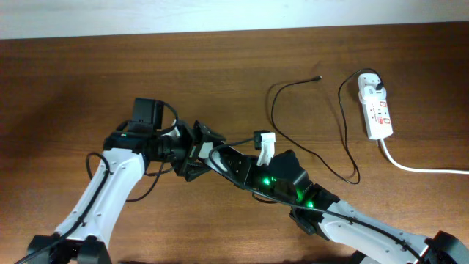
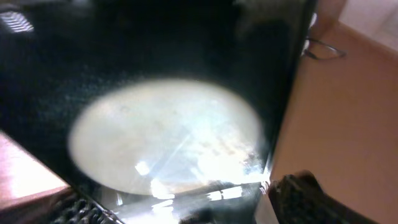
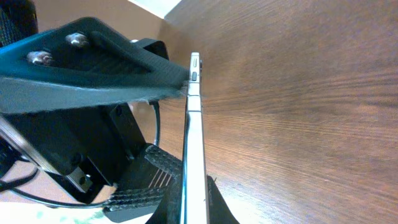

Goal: Plug charger to phone and switch on socket

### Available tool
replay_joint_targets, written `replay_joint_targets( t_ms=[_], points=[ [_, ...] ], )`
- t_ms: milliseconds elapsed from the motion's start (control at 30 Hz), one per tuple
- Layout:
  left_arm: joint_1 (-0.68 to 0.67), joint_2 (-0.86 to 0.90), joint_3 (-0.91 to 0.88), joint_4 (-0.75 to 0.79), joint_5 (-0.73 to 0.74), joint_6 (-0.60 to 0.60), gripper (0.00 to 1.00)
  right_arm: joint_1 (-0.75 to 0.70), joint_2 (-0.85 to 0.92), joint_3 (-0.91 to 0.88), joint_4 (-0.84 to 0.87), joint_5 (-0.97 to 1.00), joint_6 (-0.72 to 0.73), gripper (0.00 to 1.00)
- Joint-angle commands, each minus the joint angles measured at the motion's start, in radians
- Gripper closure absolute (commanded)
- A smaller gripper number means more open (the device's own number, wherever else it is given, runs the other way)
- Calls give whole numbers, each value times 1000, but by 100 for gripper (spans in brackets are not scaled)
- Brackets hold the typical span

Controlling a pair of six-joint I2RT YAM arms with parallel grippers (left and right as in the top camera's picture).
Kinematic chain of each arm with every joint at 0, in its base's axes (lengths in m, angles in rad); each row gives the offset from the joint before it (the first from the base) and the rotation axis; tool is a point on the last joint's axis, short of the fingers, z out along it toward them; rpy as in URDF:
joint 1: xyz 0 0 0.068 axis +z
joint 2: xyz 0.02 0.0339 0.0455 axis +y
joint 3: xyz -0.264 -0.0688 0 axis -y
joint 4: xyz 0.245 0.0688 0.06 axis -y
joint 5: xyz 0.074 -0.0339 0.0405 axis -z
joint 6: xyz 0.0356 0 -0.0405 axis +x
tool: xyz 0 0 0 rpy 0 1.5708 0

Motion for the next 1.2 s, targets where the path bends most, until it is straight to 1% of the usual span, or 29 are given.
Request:
replay_joint_targets(
  t_ms=[0,33,67,100,133,167,200,233,267,300,333,367,400,433,500,533,567,600,633,667,700,733,767,833,867,967,1067,1167],
  points=[
    [94,-116,46,-79,51,269,4,-2,-2,21,39,-42,176,96],
    [129,-168,46,-152,9,333,1,-17,-2,20,41,-58,257,96],
    [168,-235,46,-251,-77,384,1,-42,-2,20,41,-95,350,96],
    [208,-319,46,-362,-189,394,1,-76,-2,20,41,-147,448,96],
    [233,-395,46,-448,-270,394,1,-103,-2,20,40,-184,514,96],
    [246,-468,46,-519,-326,394,1,-120,-2,20,41,-216,573,96],
    [251,-526,43,-554,-324,393,1,-135,-2,20,40,-246,621,96],
    [251,-612,18,-564,-324,354,1,-138,-2,20,41,-266,679,96],
    [251,-678,-31,-559,-324,247,1,-138,-2,20,40,-276,713,96],
    [251,-711,-71,-545,-323,153,1,-138,-2,20,40,-285,714,96],
    [251,-743,-147,-487,-285,8,1,-137,-2,20,40,-304,715,96],
    [251,-744,-192,-390,-207,-31,1,-137,-2,20,40,-315,722,96],
    [250,-738,-245,-244,-113,-74,1,-136,-2,20,40,-346,770,96],
    [250,-724,-296,-116,-70,-150,1,-136,-2,20,40,-364,807,96],
    [241,-689,-317,-66,-69,-228,0,-136,-2,20,40,-365,830,96],
    [226,-669,-317,5,-72,-230,1,-133,-2,20,40,-365,830,96],
    [209,-652,-317,56,-72,-258,2,-123,-2,20,40,-358,830,96],
    [181,-629,-317,73,-77,-322,4,-109,-2,20,40,-349,839,96],
    [159,-613,-317,76,-91,-349,6,-103,-2,20,40,-346,856,96],
    [115,-581,-317,79,-116,-395,11,-92,-2,20,41,-342,886,96],
    [73,-552,-317,106,-126,-431,14,-86,-2,20,40,-326,886,96],
    [41,-525,-317,148,-131,-438,16,-83,-2,20,41,-320,887,96],
    [8,-486,-317,203,-148,-442,21,-83,-2,20,41,-328,901,96],
    [4,-444,-317,214,-166,-457,36,-83,-2,20,53,-328,904,96],
    [4,-429,-317,215,-183,-457,38,-83,-2,20,52,-331,904,96],
    [4,-398,-317,219,-215,-491,51,-83,-2,20,52,-332,916,96],
    [3,-396,-317,246,-230,-510,57,-82,-2,20,52,-320,935,96],
    [-2,-396,-317,268,-215,-517,60,-82,-2,20,51,-278,951,96]
  ],
)
